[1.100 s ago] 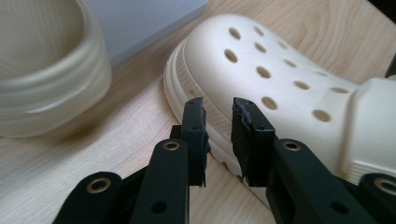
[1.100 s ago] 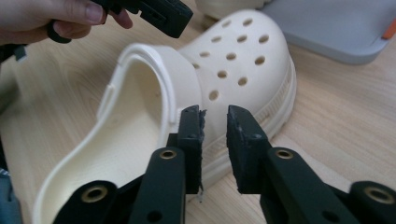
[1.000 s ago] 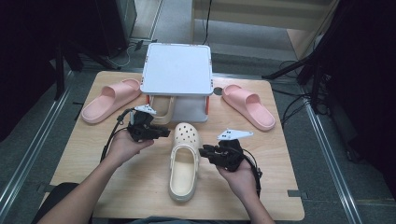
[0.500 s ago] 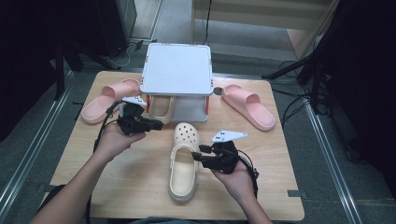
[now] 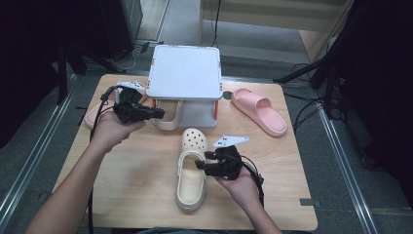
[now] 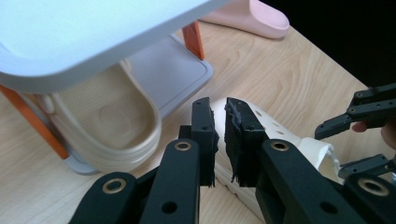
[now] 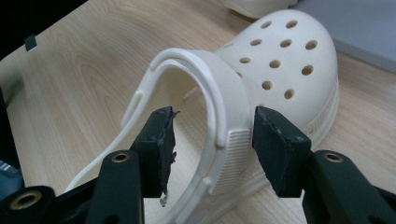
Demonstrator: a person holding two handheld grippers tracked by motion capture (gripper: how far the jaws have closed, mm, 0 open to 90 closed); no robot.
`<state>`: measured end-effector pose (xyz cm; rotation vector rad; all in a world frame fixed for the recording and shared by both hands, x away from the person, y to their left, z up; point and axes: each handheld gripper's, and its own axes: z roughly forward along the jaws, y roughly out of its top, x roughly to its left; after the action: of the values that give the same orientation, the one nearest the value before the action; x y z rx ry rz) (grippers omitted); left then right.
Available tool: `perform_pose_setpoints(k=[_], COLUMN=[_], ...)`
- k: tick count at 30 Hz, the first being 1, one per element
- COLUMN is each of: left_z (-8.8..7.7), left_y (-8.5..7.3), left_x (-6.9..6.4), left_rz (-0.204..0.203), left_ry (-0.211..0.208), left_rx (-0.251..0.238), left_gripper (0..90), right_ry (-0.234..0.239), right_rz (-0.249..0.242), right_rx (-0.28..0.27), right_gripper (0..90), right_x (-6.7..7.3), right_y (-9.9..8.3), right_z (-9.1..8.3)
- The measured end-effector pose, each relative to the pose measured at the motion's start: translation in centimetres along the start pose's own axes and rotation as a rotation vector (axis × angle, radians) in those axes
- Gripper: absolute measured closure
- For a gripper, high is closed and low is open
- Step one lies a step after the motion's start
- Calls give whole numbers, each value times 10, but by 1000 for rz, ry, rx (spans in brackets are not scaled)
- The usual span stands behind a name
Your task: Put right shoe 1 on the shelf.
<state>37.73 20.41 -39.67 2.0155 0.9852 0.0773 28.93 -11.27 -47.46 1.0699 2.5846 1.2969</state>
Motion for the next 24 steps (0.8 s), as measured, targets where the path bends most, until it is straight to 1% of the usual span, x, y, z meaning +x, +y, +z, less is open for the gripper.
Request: perform_pose_setpoints(k=[1, 3, 6, 10, 11, 12, 14, 15, 17, 19, 21, 22, 24], left_z=[-1, -5, -9, -12, -12, -12, -11, -11, -11, -11, -9, -8, -6], left_y=[2, 9, 20, 32, 32, 37, 41, 42, 44, 44, 43, 42, 42], left_x=[1, 1, 5, 14, 14, 18, 22, 24, 27, 31, 34, 35, 38], left_rz=[3, 9, 10, 6, 6, 7, -2, 2, -3, -7, -9, -9, -3], left_ry=[3, 4, 12, 16, 16, 24, 23, 30, 38, 47, 60, 72, 99], left_rx=[0, -4, -14, -23, -23, -17, -23, -22, -26, -28, -19, -13, -2], left_gripper=[815, 815, 814, 813, 813, 812, 812, 812, 812, 812, 813, 813, 813], right_ry=[-1, -8, -43, -66, -66, -80, -90, -99, -117, -121, -126, -128, -133], right_rz=[6, 1, -24, -14, -14, -11, -8, -11, -10, -12, -7, -10, 2], right_rx=[5, 18, 18, 21, 21, 23, 23, 22, 27, 24, 22, 22, 22], right_gripper=[494, 490, 486, 490, 490, 490, 489, 490, 486, 481, 485, 489, 497], right_x=[-1, 0, 2, 1, 1, 0, -1, -1, -1, -1, -1, -1, 0], right_y=[0, 0, 0, 1, 1, 0, 0, 0, 0, 0, 0, 0, 0], right_z=[2, 5, 9, 12, 12, 13, 15, 16, 17, 19, 19, 19, 19])
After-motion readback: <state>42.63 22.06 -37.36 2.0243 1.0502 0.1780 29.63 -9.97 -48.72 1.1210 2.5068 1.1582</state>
